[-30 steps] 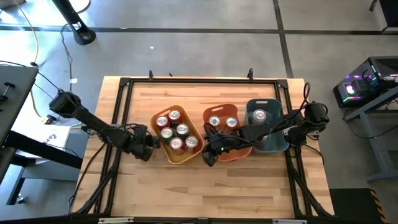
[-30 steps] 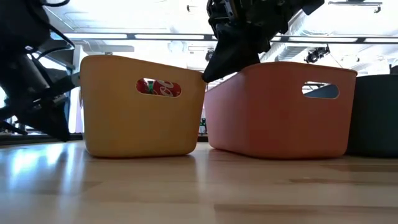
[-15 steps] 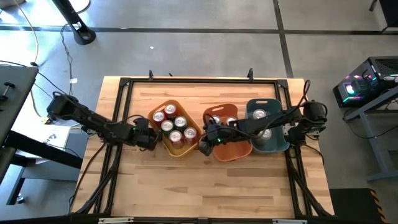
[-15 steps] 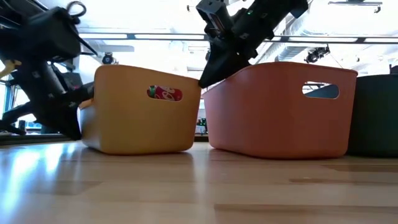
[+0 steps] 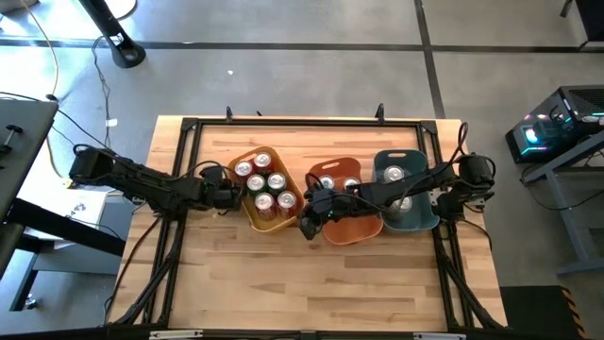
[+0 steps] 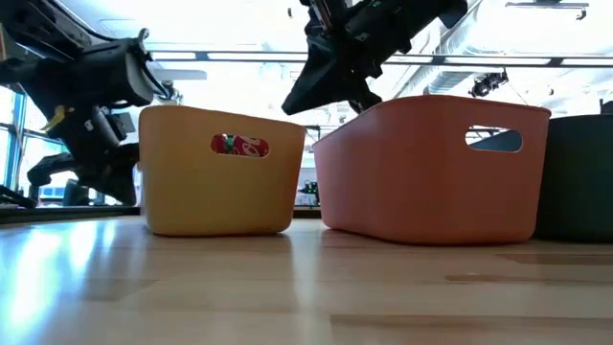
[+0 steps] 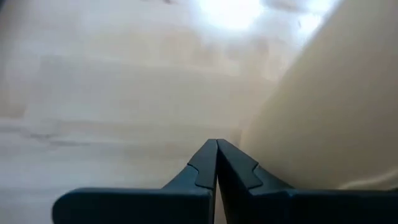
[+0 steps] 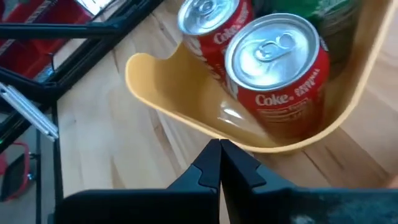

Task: Sort soda cans
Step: Adjust the bins

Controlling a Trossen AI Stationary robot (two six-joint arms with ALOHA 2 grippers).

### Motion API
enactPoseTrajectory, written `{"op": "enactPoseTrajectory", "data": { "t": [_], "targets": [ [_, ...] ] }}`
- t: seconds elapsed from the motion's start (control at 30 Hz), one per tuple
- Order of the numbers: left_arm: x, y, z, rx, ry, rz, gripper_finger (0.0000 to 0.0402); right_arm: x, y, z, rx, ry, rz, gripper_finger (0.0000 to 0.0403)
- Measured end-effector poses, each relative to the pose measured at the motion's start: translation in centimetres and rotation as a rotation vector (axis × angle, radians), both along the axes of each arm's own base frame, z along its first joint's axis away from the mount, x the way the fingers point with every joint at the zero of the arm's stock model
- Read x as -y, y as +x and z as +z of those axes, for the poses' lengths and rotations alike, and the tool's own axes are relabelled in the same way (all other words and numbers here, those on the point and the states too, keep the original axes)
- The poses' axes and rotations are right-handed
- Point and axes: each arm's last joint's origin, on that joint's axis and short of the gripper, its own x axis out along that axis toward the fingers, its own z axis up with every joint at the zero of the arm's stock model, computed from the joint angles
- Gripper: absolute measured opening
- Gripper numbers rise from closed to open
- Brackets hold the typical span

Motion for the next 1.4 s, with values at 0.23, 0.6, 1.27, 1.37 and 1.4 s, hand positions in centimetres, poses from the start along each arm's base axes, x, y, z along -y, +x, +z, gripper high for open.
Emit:
{"op": "enactPoseTrajectory", "data": {
  "t": [0.23,0.6,1.27,1.37,1.4],
  "targets": [
    [-1.6,0.3,0.2,0.026,0.049,0.071,0.0000,0.0,0.2,0.2,0.029,0.007,0.012,0.0000],
    [-4.6,1.1,1.8,0.087,0.129,0.047,0.0000,0.1,0.3,0.3,0.039,-0.009,0.037,0.0000],
    [-9.9,-0.2,6.3,0.307,0.264,0.007,0.0000,0.3,0.3,0.3,0.040,-0.021,0.042,0.0000],
    [-9.5,-0.6,7.6,0.383,0.228,-0.125,0.0000,0.3,0.3,0.3,0.041,-0.021,0.042,0.0000],
    [-9.1,-0.8,7.9,0.392,0.202,-0.184,0.0000,0.3,0.3,0.3,0.041,-0.021,0.042,0.0000]
  ]
}}
